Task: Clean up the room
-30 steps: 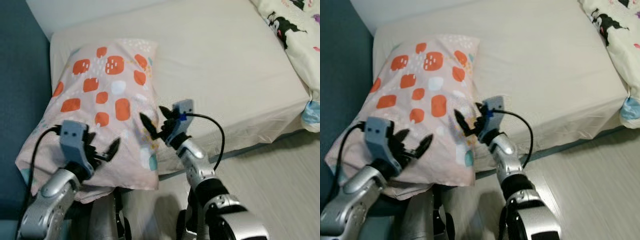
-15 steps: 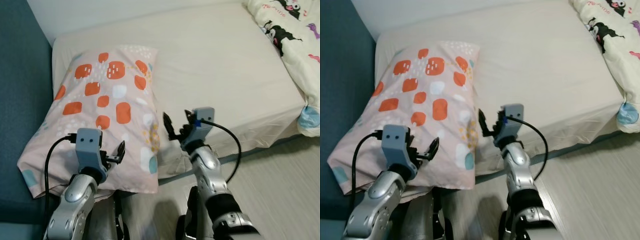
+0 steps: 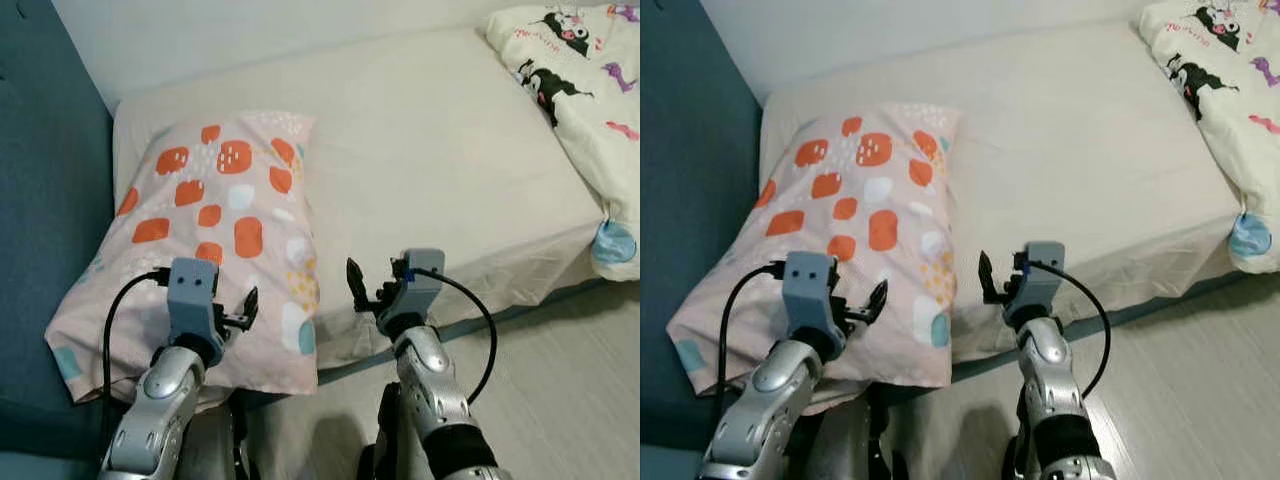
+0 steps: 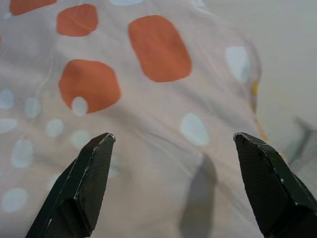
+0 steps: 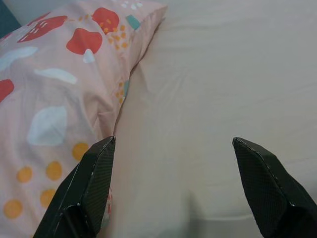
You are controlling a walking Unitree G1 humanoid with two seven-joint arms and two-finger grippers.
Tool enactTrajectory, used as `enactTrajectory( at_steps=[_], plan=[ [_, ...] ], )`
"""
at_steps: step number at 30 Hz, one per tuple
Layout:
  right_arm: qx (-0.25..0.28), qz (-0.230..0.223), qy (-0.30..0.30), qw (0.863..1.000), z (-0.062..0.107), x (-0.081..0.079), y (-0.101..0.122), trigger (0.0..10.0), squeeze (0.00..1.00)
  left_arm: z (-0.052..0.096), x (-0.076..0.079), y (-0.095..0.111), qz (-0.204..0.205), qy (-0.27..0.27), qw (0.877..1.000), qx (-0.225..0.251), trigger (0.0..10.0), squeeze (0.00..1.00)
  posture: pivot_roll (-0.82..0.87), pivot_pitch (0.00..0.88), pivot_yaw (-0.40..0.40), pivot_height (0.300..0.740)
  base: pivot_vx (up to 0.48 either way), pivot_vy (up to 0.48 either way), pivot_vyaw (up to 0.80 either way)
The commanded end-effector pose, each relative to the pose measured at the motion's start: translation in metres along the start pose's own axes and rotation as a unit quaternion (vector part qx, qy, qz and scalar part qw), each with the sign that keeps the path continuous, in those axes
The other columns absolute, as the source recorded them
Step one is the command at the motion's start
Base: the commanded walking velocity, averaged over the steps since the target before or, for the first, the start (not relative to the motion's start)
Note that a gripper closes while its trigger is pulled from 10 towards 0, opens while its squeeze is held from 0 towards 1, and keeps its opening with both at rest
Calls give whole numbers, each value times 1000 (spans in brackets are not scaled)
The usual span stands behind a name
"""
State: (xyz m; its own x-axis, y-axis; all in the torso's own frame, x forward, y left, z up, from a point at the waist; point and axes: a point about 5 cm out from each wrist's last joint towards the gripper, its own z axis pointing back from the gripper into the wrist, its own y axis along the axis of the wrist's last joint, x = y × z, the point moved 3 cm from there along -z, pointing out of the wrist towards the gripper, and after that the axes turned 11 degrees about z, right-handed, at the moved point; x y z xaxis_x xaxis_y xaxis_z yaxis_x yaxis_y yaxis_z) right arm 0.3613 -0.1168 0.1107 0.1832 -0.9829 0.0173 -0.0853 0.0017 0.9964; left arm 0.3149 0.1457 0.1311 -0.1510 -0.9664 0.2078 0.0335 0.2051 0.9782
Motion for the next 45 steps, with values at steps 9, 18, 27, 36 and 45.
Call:
enactTrajectory(
  at_steps=[9,18,27,36,45],
  plan=[
    [-16,-8,2,1000,6,-4,-7,10000,0,1,-9,-6,-1,17,1000,-2,10000,0,77,201,4,641,0,0,0],
    [-24,-12,6,1000,6,-5,-9,10000,0,3,-12,-10,1,19,1000,-6,10000,0,77,192,2,686,0,0,0],
    [-39,-7,11,999,5,-4,-13,10000,0,6,-15,-12,5,22,1000,-5,10000,0,76,178,-7,705,0,0,0],
    [-57,-2,14,998,7,-3,-21,10000,0,12,-19,-26,12,26,999,-25,10000,0,75,168,-15,705,0,0,0],
    [-61,-17,14,998,12,2,-27,10000,0,13,-24,-38,5,34,999,-36,10000,0,72,148,-20,725,0,0,0]
  ],
)
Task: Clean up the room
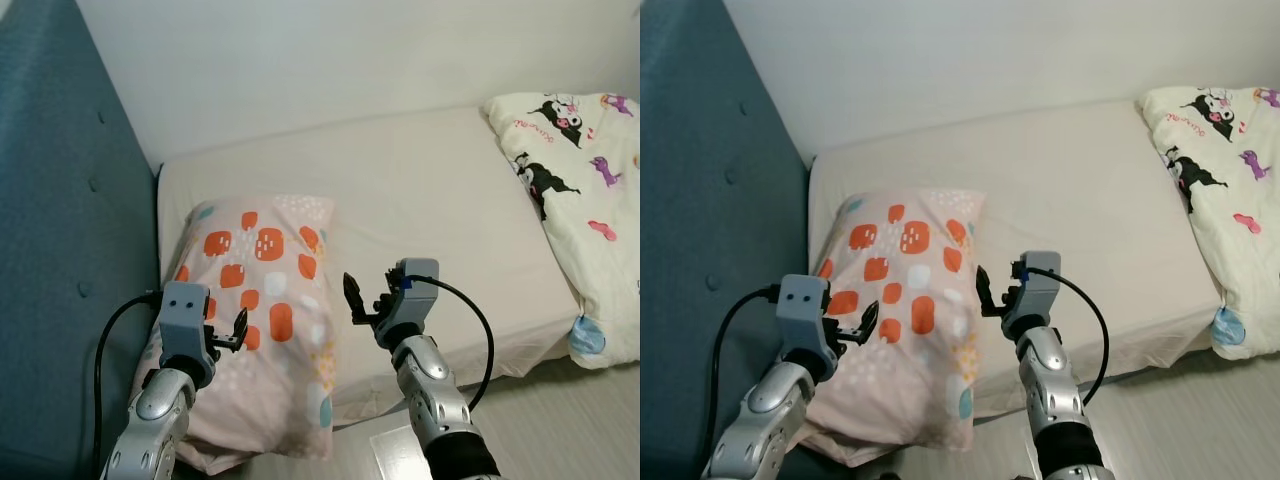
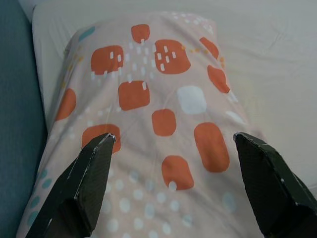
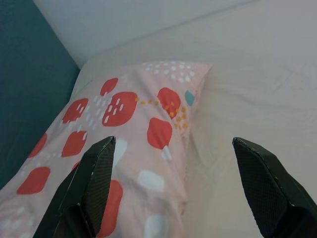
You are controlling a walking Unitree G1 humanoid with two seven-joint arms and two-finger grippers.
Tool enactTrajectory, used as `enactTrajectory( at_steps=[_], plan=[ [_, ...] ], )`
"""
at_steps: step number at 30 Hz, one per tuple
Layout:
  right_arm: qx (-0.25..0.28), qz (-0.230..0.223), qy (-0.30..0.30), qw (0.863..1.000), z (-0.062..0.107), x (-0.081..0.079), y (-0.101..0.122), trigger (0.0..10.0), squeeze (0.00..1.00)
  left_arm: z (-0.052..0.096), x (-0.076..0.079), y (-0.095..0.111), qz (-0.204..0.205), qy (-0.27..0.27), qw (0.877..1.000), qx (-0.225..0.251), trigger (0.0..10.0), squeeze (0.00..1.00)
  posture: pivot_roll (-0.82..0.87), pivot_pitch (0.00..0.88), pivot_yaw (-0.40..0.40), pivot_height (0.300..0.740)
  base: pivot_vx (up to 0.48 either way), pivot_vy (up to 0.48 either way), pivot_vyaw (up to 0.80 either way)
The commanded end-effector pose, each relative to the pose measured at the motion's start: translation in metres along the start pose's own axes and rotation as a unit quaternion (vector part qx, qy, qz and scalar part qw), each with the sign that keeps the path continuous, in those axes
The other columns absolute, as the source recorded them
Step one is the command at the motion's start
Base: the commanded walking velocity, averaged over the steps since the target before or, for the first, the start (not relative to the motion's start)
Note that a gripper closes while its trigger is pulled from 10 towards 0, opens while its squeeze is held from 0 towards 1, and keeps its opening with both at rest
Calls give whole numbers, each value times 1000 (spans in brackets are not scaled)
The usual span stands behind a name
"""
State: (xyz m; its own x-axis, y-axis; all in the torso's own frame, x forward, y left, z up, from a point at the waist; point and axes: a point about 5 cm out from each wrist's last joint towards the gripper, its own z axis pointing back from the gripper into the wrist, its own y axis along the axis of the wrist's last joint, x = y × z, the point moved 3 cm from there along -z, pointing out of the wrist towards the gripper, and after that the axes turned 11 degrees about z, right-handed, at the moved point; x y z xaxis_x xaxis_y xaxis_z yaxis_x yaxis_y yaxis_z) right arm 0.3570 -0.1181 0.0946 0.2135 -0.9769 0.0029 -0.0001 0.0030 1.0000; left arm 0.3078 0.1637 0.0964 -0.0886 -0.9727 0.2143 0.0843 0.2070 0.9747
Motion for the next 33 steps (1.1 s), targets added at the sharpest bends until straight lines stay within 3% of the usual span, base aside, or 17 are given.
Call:
enactTrajectory(
  at_steps=[1,11,13,18,33],
  plan=[
    [-28,-12,-6,1000,5,4,-16,10000,0,1,-1,-13,-1,6,1000,-21,10000,0,69,134,-21,730,0,0,0],
    [-79,8,-29,996,15,8,-43,10000,0,12,3,-49,13,-19,995,-97,10000,0,60,118,-20,730,0,0,0],
    [-107,0,-62,992,22,17,-57,10000,0,14,6,-52,-6,-32,995,-91,10000,0,64,117,-21,730,0,0,0],
    [-116,-3,-87,989,27,25,-63,10000,0,12,4,-54,-29,-31,995,-85,10000,0,59,116,-15,730,0,0,0],
    [-99,22,-65,993,22,20,-57,10000,0,7,9,-56,-31,-33,996,-82,10000,0,49,117,-11,730,0,0,0]
  ],
)
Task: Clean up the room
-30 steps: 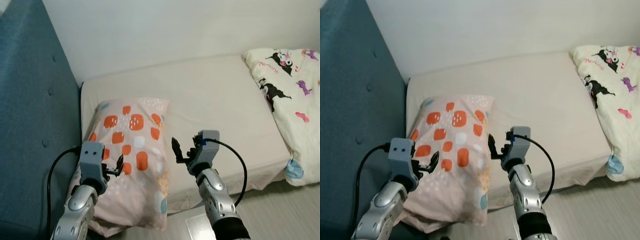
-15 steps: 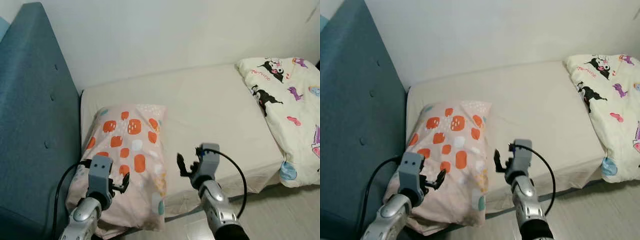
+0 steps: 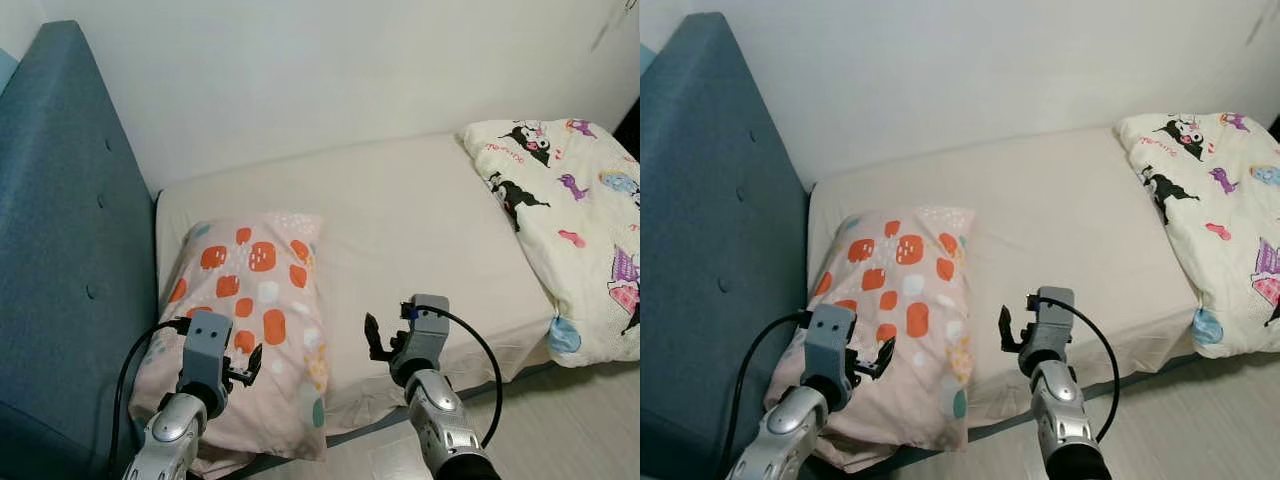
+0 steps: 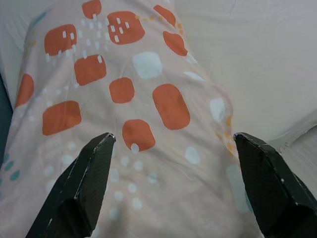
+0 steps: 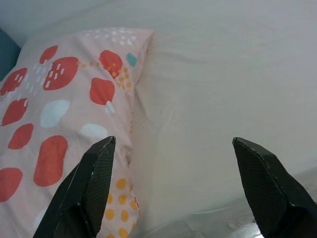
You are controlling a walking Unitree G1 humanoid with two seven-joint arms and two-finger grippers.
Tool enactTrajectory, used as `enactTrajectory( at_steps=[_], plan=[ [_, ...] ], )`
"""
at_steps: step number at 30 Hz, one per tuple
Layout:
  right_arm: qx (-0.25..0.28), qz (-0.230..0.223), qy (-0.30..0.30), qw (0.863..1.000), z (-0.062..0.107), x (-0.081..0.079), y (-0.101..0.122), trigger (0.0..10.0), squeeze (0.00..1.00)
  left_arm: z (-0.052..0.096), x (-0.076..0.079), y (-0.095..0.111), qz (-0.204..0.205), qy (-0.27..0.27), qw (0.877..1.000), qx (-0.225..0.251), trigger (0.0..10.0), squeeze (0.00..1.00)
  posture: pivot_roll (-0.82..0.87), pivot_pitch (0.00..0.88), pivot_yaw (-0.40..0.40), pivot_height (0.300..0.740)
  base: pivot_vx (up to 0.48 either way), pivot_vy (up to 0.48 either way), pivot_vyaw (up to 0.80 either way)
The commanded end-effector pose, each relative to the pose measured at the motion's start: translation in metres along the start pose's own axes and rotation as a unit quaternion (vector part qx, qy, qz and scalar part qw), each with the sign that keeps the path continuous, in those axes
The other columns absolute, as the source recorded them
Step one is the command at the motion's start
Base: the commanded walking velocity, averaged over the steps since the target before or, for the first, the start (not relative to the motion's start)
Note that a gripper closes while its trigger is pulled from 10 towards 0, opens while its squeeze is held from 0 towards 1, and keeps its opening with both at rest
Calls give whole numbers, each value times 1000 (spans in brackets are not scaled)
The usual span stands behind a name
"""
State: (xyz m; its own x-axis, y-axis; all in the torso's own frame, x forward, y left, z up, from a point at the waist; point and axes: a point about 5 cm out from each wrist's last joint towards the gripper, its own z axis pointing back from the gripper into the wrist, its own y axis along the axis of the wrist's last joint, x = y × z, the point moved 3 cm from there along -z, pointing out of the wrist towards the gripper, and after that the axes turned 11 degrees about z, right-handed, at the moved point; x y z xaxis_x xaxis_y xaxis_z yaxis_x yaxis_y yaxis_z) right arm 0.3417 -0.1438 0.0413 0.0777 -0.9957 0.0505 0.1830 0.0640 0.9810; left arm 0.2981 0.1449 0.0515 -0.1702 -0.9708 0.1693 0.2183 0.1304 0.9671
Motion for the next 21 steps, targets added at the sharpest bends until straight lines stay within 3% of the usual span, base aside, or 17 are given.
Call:
enactTrajectory(
  at_steps=[1,8,12,18,21],
  plan=[
    [-3,6,5,1000,1,-2,-3,10000,0,2,1,-8,-2,4,1000,-10,10000,0,49,117,-11,730,0,0,0],
    [7,23,21,999,1,-6,-2,10000,0,-4,-16,0,21,68,997,24,10000,0,45,120,-15,730,0,0,0],
    [8,24,22,999,1,-6,-2,10000,0,-5,-16,2,23,70,997,31,10000,0,45,120,-15,730,0,0,0],
    [29,44,38,998,-2,-10,7,10000,0,-7,-5,10,10,27,999,46,10000,0,43,117,-14,730,0,0,0],
    [31,45,39,998,-2,-11,7,10000,0,-6,-3,9,10,24,999,44,10000,0,44,117,-14,730,0,0,756]
  ],
)
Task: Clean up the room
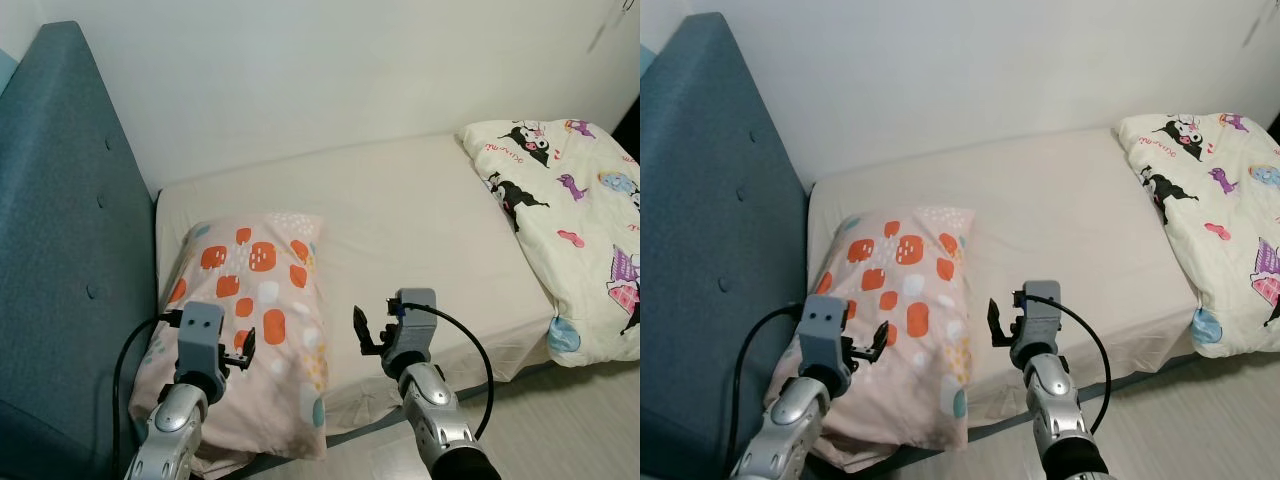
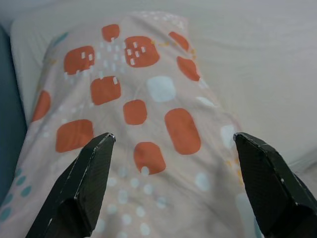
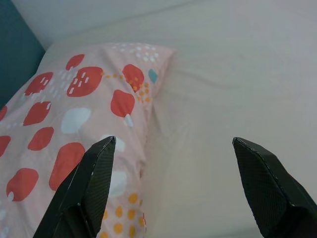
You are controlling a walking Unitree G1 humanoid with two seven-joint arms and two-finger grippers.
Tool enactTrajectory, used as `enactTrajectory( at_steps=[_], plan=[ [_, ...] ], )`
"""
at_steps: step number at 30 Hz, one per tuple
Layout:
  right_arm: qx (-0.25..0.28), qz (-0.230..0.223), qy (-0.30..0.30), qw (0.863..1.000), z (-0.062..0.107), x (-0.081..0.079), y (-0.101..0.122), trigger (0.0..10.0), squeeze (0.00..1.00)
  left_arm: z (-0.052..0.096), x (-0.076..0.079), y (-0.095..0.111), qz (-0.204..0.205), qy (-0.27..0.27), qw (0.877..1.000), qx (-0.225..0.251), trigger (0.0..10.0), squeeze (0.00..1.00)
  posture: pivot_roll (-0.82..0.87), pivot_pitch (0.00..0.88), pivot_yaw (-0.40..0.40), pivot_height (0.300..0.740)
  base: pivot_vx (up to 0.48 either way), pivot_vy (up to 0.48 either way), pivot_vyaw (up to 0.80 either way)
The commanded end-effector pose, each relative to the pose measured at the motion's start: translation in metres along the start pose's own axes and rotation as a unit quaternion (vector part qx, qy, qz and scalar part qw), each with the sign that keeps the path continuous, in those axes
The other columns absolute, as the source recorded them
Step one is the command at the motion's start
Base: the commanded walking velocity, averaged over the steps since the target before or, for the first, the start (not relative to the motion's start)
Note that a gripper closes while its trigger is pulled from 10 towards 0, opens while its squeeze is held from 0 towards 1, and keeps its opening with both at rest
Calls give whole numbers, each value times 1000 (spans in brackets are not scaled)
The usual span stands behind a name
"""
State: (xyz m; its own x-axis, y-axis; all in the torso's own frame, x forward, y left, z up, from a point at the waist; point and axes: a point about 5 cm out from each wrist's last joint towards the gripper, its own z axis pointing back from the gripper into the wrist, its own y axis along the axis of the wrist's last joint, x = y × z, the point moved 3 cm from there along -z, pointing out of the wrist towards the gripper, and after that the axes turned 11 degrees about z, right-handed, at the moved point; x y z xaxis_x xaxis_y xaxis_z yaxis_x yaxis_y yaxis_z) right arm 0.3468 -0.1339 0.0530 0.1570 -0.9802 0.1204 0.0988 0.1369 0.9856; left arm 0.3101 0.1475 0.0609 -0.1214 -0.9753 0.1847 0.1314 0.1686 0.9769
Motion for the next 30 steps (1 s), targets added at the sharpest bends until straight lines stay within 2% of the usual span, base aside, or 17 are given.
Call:
enactTrajectory(
  at_steps=[1,13,21,30],
  plan=[
    [-6,5,6,1000,2,-3,-5,10000,0,4,1,-3,-2,-2,1000,-2,10000,0,44,117,-14,730,0,0,800],
    [-4,5,6,1000,2,-4,-6,10000,0,4,3,-4,0,-10,1000,-3,10000,0,46,120,-13,730,0,0,800],
    [-4,-1,-1,1000,4,-2,-7,10000,0,5,12,-6,-1,-35,999,-13,10000,0,48,128,-9,730,0,0,800],
    [-6,-5,-5,1000,5,-1,-9,10000,0,5,13,-7,3,-42,999,-22,10000,0,50,126,-2,730,0,0,800]
  ],
)
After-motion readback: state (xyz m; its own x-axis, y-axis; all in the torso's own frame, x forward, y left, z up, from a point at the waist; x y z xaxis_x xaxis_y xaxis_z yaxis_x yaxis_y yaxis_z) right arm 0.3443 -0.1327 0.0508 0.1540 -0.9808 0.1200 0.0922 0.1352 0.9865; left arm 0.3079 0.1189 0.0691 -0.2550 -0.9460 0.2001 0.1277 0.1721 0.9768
